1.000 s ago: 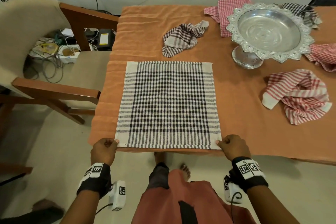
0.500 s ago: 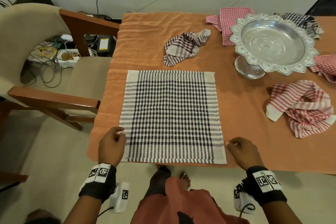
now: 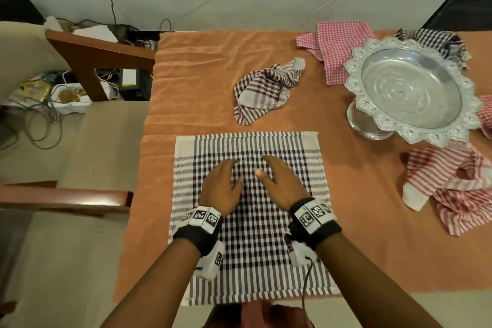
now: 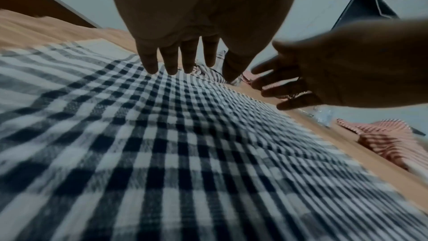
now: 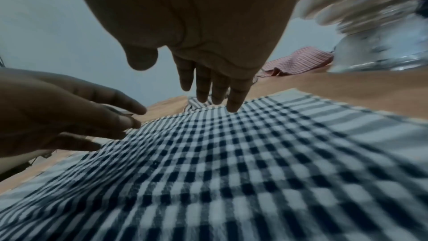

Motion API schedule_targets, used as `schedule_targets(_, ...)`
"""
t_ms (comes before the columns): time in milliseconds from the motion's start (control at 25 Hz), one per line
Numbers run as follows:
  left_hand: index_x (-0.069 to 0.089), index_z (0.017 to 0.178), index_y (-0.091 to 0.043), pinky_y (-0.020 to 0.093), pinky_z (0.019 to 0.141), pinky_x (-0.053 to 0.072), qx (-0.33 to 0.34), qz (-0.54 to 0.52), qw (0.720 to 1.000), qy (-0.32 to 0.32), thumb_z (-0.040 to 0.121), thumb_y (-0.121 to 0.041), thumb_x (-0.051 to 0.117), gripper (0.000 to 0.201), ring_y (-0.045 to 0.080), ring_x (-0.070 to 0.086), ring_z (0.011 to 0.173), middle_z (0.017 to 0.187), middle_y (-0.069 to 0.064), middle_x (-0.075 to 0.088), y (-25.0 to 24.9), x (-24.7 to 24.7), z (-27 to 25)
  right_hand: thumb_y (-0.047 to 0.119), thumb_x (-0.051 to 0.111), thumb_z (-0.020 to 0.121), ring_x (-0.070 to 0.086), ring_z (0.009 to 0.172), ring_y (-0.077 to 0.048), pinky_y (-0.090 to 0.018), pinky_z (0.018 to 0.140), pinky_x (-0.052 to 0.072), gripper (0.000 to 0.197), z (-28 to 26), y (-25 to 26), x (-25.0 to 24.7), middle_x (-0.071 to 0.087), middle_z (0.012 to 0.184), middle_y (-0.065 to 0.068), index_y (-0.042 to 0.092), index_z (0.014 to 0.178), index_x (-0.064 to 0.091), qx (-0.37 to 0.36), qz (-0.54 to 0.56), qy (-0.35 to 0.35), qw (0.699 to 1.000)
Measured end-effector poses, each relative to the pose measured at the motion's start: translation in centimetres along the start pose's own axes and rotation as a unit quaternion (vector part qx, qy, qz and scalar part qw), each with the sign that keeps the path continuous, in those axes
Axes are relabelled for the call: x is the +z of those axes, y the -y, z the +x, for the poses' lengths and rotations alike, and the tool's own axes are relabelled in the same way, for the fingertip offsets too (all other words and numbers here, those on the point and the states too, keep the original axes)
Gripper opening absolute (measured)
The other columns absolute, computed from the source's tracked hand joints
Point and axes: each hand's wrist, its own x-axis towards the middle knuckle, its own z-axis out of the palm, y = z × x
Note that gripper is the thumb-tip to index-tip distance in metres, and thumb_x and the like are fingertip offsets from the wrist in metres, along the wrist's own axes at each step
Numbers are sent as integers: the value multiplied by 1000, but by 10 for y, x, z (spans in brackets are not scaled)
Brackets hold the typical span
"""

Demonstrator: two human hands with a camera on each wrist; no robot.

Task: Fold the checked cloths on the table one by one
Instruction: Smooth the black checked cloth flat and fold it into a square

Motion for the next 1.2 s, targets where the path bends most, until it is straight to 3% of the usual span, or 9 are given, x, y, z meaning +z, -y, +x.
schedule_targets(120,31,147,-17,46,117,20,-29,77,996,22,97,-35,45,55,30,22,144,157,10,24,14,2,37,50,30,99,13,147,-21,-43,119,15,63,43,20,18,14,160,-4,18,152,19,-31,-15,15,999)
schedule_targets(240,8,153,-23,46,118,-2,-40,152,983,95,100,-42,32,62,31,-5,147,161,8,-3,25,5,61,52,22,100,-4,148,-22,-45,120,-1,63,79,31,35,-3,162,-1,23,153,7,-21,-75,51,996)
schedule_targets(320,-5,153,-27,46,118,-8,-28,194,973,124,100,-45,28,66,31,-15,146,160,7,-14,32,9,67,54,17,99,-12,148,-23,-46,118,-10,63,93,29,44,-10,161,-1,25,153,1,-2,-108,81,991)
schedule_targets(560,-11,151,-34,47,114,-18,-25,232,967,106,90,-62,-1,68,25,-21,145,158,-5,-19,54,6,68,60,15,97,-21,145,-22,-46,112,-21,68,98,4,52,-20,158,2,26,152,-8,-8,-224,82,971)
schedule_targets(680,-16,149,-37,45,115,-18,-51,223,969,93,93,-66,3,66,23,-26,144,153,-7,-30,68,-8,73,64,13,94,-20,146,-24,-44,111,-20,73,97,-26,32,-21,158,3,26,151,-11,39,-239,46,969)
schedule_targets(840,-17,149,-37,46,115,-19,-84,229,965,93,92,-68,7,69,23,-25,144,152,-5,-33,86,-27,77,70,5,85,-14,147,-26,-44,116,-13,84,83,-81,-16,-15,160,-1,22,152,-9,132,-227,-14,965)
schedule_targets(960,-18,148,-36,48,114,-19,-84,234,964,94,91,-69,5,70,23,-26,143,151,-4,-34,87,-27,76,57,20,97,-16,146,-25,-43,117,-14,73,81,-86,-22,-17,160,-2,19,153,-7,149,-215,-18,965)
schedule_targets(1080,-17,150,-34,51,114,-18,-77,242,961,108,90,-69,4,72,25,-25,143,151,-2,-34,84,-30,80,55,22,98,-19,146,-26,-45,117,-14,73,84,-82,-23,-20,159,-3,18,152,-10,150,-206,-8,967)
schedule_targets(1200,-2,154,-26,54,113,-18,-66,244,963,92,97,-59,19,70,29,-15,146,158,5,-20,72,-40,74,60,24,96,-19,145,-30,-52,115,-15,76,78,-63,-24,-23,158,-8,21,152,-11,167,-189,-4,968)
